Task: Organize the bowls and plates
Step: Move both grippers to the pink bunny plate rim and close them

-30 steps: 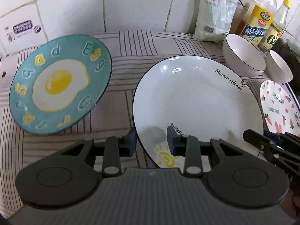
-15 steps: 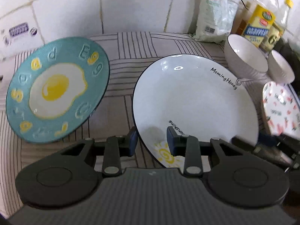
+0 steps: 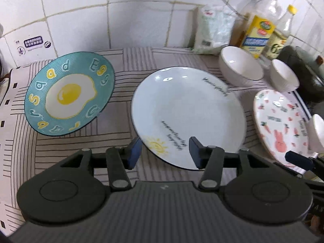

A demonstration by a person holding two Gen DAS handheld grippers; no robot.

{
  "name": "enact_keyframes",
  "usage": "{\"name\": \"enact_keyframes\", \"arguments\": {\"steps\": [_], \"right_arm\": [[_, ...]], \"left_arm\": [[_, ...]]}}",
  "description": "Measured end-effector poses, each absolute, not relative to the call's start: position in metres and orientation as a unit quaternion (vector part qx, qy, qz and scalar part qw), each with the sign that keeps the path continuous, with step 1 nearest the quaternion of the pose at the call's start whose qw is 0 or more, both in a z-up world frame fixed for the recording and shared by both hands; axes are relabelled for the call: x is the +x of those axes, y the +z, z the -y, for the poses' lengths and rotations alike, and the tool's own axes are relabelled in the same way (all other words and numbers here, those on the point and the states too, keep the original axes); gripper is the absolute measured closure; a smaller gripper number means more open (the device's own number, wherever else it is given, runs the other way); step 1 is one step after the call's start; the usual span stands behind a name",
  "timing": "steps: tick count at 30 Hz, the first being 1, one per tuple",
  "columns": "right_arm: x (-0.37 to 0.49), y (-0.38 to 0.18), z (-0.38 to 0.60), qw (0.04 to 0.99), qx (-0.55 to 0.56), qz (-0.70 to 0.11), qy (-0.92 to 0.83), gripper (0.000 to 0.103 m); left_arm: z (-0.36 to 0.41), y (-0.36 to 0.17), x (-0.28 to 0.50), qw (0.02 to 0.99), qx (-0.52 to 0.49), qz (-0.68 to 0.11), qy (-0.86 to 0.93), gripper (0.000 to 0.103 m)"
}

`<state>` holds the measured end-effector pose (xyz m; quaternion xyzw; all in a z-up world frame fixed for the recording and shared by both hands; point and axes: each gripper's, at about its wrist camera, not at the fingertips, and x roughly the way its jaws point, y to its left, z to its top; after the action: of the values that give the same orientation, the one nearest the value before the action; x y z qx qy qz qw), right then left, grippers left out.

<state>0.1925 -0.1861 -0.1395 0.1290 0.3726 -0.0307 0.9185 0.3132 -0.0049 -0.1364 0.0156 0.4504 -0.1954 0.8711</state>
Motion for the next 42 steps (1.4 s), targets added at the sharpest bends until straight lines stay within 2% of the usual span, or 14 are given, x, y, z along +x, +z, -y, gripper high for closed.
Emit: {"name": "enact_keyframes", "arguments": {"steps": [7,9,11,17,23,28,32,35,37,38,39,42], "right_arm": [[0.153,-0.119,0.218,0.915,0.171,-0.362,-0.056,0.039],[0.144,-0.114,0.222,0.916,0.168,-0.357,-0.066,0.035],[0.134,-0.112,0.224,0.921,0.157,-0.346,-0.083,0.030],[0.118,-0.125,0.242,0.925,0.168,-0.320,-0.118,0.029],[0.124,-0.144,0.256,0.927,0.162,-0.298,-0.161,0.030],[0.140,-0.168,0.278,0.908,0.202,-0.320,-0.180,0.030],[0.145,-0.185,0.291,0.900,0.218,-0.313,-0.213,0.031],[0.146,-0.197,0.299,0.895,0.237,-0.300,-0.229,0.040],[0.145,-0.201,0.304,0.894,0.251,-0.291,-0.233,0.050],[0.145,-0.202,0.305,0.893,0.259,-0.284,-0.233,0.062],[0.144,-0.202,0.307,0.893,0.271,-0.278,-0.228,0.080],[0.144,-0.202,0.315,0.882,0.312,-0.271,-0.227,0.085]], "left_arm": [[0.028,-0.124,0.287,0.868,0.011,-0.441,-0.227,0.040],[0.037,-0.122,0.279,0.863,0.002,-0.446,-0.237,0.035],[0.050,-0.122,0.269,0.859,0.000,-0.446,-0.250,0.034],[0.095,-0.127,0.252,0.856,0.005,-0.433,-0.282,0.025],[0.110,-0.143,0.239,0.886,0.022,-0.383,-0.261,0.023],[0.117,-0.156,0.244,0.879,0.003,-0.393,-0.270,0.023],[0.129,-0.167,0.252,0.859,-0.011,-0.435,-0.271,0.023],[0.136,-0.172,0.252,0.856,-0.011,-0.440,-0.271,0.025],[0.143,-0.175,0.254,0.856,-0.009,-0.440,-0.270,0.025],[0.148,-0.177,0.256,0.855,-0.011,-0.441,-0.274,0.027],[0.152,-0.178,0.258,0.852,-0.011,-0.444,-0.276,0.031],[0.166,-0.184,0.262,0.852,0.011,-0.440,-0.283,0.045]]}}
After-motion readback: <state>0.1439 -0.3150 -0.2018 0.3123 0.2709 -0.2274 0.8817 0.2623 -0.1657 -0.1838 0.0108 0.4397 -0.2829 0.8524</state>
